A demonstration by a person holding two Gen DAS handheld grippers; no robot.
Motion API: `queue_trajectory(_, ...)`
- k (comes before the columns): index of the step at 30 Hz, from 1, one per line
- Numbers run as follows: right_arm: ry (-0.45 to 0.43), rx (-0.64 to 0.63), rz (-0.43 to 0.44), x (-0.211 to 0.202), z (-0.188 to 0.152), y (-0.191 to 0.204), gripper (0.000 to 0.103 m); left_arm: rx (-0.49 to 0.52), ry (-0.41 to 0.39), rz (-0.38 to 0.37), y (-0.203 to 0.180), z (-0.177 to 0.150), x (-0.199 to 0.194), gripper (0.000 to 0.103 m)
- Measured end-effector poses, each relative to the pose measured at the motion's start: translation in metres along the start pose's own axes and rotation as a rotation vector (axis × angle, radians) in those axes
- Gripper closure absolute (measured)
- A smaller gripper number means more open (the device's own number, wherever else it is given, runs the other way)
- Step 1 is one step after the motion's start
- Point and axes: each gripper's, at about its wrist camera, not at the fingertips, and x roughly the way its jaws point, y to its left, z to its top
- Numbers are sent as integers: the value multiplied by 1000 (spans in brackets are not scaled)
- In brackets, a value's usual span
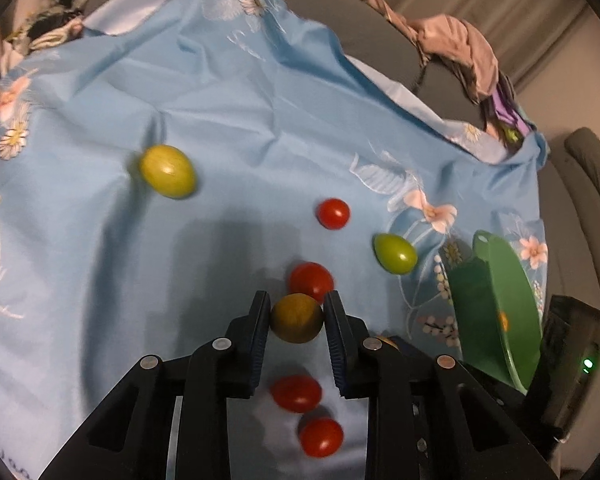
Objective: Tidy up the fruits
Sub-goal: 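Grasp a small yellow-orange fruit with the left tool while the right tool grasps another, then carry the left tool's yellow fruit into the bowl and open while the right tool releases its fruit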
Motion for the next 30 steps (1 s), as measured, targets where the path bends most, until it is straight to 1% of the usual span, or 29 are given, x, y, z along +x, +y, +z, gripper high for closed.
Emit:
queue_trajectory(2, -7, -9, -6, 1, 1, 2, 74, -13, -8, 24, 3, -1, -1, 76)
queue_trajectory(8, -18, -30, -28, 2, 1, 3, 75, -50, -17, 31, 5, 2, -1, 76)
queue_trajectory(12, -21, -33, -34, 4, 3, 5, 75, -48, -18, 19, 4, 1, -4, 76)
queue_trajectory(16, -21, -19, -33, 0, 2, 5, 75, -33, -43, 2, -4, -1, -12, 76)
queue_trajectory(20, -74, 15, 3, -19, 5, -2, 75, -7, -76, -21, -14, -3, -24, 76)
queue_trajectory(25, -157, 56, 47, -49, 8, -12, 75, 40, -140, -18, -32, -9, -42, 76)
queue_trajectory(30, -249, 104, 81, -82, 7, -29, 75, 111, -194, -18, -57, -15, -56, 76)
